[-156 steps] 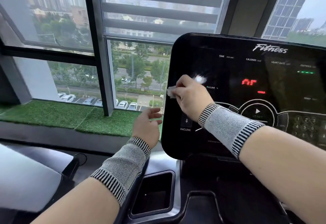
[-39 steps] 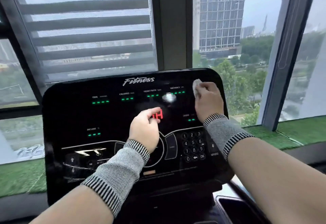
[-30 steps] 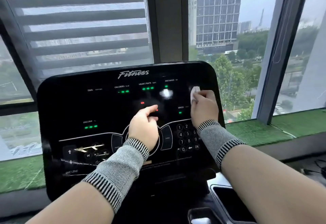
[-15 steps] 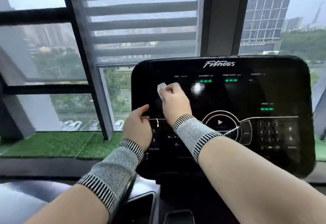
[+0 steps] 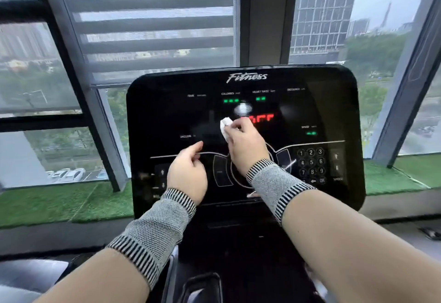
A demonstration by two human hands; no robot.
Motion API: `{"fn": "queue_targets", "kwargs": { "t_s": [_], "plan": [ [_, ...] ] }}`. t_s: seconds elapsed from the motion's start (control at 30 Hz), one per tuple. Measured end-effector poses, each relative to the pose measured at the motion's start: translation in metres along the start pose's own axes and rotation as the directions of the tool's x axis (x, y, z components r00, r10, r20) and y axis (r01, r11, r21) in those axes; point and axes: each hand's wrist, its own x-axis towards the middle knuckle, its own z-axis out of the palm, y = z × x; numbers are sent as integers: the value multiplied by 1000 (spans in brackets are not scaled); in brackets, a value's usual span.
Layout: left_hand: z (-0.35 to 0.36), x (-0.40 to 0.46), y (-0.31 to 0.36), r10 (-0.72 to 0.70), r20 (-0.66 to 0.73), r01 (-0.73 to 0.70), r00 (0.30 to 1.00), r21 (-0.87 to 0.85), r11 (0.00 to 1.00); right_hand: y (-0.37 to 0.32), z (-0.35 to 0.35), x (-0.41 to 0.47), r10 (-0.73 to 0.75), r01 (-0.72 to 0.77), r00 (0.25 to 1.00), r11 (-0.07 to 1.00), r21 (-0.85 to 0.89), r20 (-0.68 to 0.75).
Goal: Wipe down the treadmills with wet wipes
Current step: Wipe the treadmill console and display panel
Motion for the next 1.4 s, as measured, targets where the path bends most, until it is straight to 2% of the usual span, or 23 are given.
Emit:
{"fn": "queue_targets", "kwargs": {
  "t_s": [0.07, 0.13, 0.23, 0.37, 0.5, 0.73, 0.87, 1.0, 1.1, 1.23, 1.27, 1.33, 1.4],
  "plan": [
    [32, -5, 20, -3, 39, 5, 999, -47, 999, 43, -27, -4, 100, -101, 993, 995, -15, -59],
    [67, -12, 40, 17, 67, -11, 998, -84, 996, 79, -51, -13, 134, -138, 986, 990, -36, -102],
    [112, -26, 65, 28, 114, -15, 993, -118, 993, 131, -84, -29, 303, -295, 926, 953, 68, -225],
    [148, -43, 80, 48, 172, -31, 984, -103, 994, 167, -113, -54, 454, -446, 867, 891, 86, -204],
    [151, -53, 73, 56, 176, -39, 983, -99, 994, 161, -107, -73, 547, -530, 812, 837, 136, -203],
    [77, -36, 27, 21, 70, -16, 997, -66, 998, 68, -53, -51, 328, -309, 927, 942, 127, -179],
    [12, -26, -18, -37, -24, 37, 999, -10, 999, -9, -6, -32, 172, -161, 980, 981, 113, -98],
    [-47, -21, -51, -97, -68, 100, 993, 50, 994, -85, 38, -23, 0, 0, 1000, 997, 78, -3],
    [-73, -21, -69, -138, -72, 142, 988, 44, 989, -123, 63, -31, -52, 41, 991, 995, 91, 125],
    [-76, -27, -80, -164, -84, 170, 983, 77, 982, -124, 81, -62, -250, 265, 936, 964, -28, 249],
    [-72, -30, -79, -156, -83, 163, 984, 85, 983, -116, 80, -67, -267, 282, 925, 959, -15, 269],
    [-58, -34, -73, -141, -64, 144, 988, 56, 988, -97, 69, -71, -241, 250, 943, 968, -12, 229],
    [-40, -37, -63, -118, -41, 119, 992, 29, 992, -71, 51, -69, -138, 145, 981, 988, -45, 137]
  ]
}}
